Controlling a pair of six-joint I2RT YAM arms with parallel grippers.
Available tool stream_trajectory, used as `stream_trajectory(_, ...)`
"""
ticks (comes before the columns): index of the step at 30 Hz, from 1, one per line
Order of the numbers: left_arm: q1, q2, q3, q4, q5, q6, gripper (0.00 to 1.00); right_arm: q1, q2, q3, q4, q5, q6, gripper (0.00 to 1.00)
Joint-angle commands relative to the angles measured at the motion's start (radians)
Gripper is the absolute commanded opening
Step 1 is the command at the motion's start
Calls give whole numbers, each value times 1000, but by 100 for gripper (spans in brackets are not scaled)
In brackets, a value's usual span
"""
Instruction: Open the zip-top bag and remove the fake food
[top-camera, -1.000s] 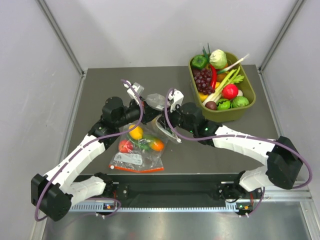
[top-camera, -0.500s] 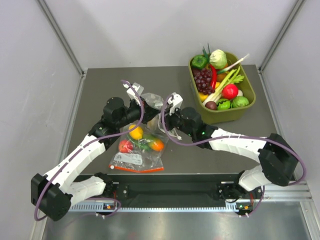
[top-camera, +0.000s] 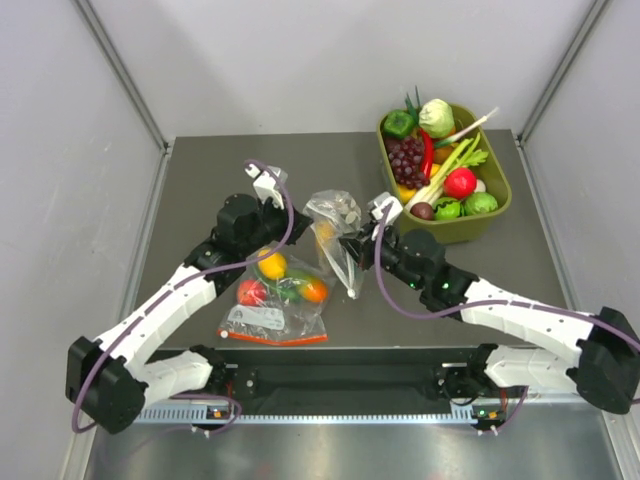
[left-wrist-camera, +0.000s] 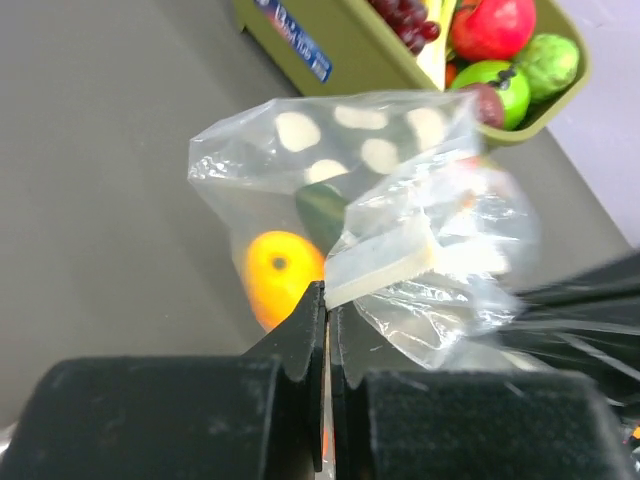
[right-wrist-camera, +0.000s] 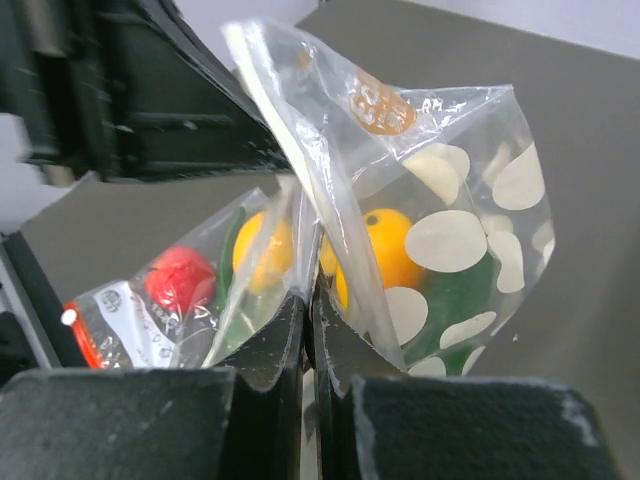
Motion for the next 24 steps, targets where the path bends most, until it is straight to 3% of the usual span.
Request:
stream_trajectory(1, 6, 35, 20, 14, -50, -11, 0, 8, -100, -16, 34, -3, 9, 0)
stream_trajectory(6, 8, 72, 20, 21, -42, -19, 0, 6, -151, -28, 36, -108, -20, 0)
stream_trajectory(10, 6, 93, 9, 78, 21, -40, 0, 6, -86, 18, -44, -225, -39, 0)
stream_trajectory(17, 3, 164, -55, 185, 100, -99, 0, 8, -37, 2, -75, -144, -8, 5)
stream_trajectory(20, 2, 207, -77, 218, 125, -111, 0, 6, -55, 8, -119, -107, -19, 27)
stream_trajectory(21, 3, 228, -83, 241, 130, -114, 0, 6, -71, 16, -131, -101, -27, 40)
stream_trajectory(24, 0, 262, -94, 273, 156, -126, 0, 6, -120, 18, -168, -41, -33, 50)
